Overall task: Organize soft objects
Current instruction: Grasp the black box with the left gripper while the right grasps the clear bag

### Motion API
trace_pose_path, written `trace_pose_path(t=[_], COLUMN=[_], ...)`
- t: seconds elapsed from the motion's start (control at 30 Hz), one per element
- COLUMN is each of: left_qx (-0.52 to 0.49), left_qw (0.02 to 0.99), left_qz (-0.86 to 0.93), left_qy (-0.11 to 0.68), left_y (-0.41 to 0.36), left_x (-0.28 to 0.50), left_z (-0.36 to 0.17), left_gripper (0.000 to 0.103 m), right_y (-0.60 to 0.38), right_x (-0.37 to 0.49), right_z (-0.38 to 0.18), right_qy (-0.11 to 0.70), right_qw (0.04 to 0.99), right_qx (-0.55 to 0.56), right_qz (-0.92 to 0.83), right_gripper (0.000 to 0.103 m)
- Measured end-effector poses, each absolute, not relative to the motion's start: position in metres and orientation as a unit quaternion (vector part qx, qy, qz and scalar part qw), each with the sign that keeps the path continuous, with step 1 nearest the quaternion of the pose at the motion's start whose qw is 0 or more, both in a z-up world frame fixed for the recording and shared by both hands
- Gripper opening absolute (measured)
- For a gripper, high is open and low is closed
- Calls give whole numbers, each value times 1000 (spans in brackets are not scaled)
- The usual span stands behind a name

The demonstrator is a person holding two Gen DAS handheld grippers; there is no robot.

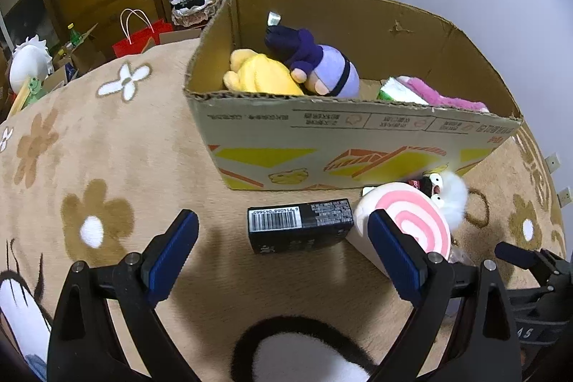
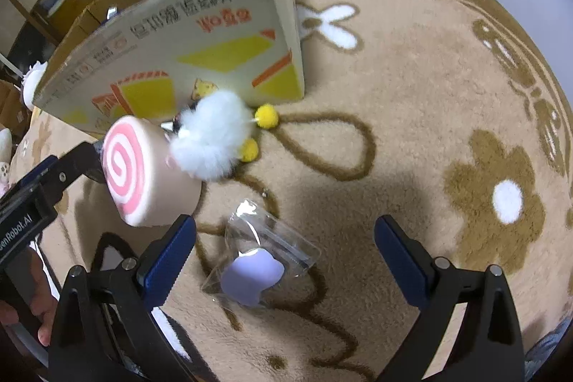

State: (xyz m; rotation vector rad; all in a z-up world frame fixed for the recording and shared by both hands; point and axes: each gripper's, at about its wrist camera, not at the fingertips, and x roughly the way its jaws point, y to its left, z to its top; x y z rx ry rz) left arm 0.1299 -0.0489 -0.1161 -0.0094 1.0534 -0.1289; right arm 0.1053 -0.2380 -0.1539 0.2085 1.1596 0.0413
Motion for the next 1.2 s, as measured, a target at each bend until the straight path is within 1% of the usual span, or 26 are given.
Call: trace_pose_path(t=[0.6, 0.7, 0.97, 1.13, 1.2], left_qx=[-23, -27, -50, -54, -59], left_qw=[852, 851, 844, 836, 834], left_qz=[-57, -55, -57, -60, -60], left_qy=[520, 522, 531, 542, 546], left_y=[-41, -39, -29, -28, -27], left_x=[142, 143, 148, 150, 152], left_z=[-125, -126, -127, -135, -137], left_gripper=[95, 95, 95, 95, 95], right_y=[-209, -202, -196, -201, -199], right_x=[101, 96, 90, 90, 89], right_z=[-170, -171, -169, -168, -167], right_qy=[569, 571, 571, 568, 567], right_qw=[821, 820, 820, 822, 823], right_qx=[56, 47, 43, 38, 35], right_qz=[13, 14, 11, 8, 7], right_gripper=[103, 95, 92, 80, 78])
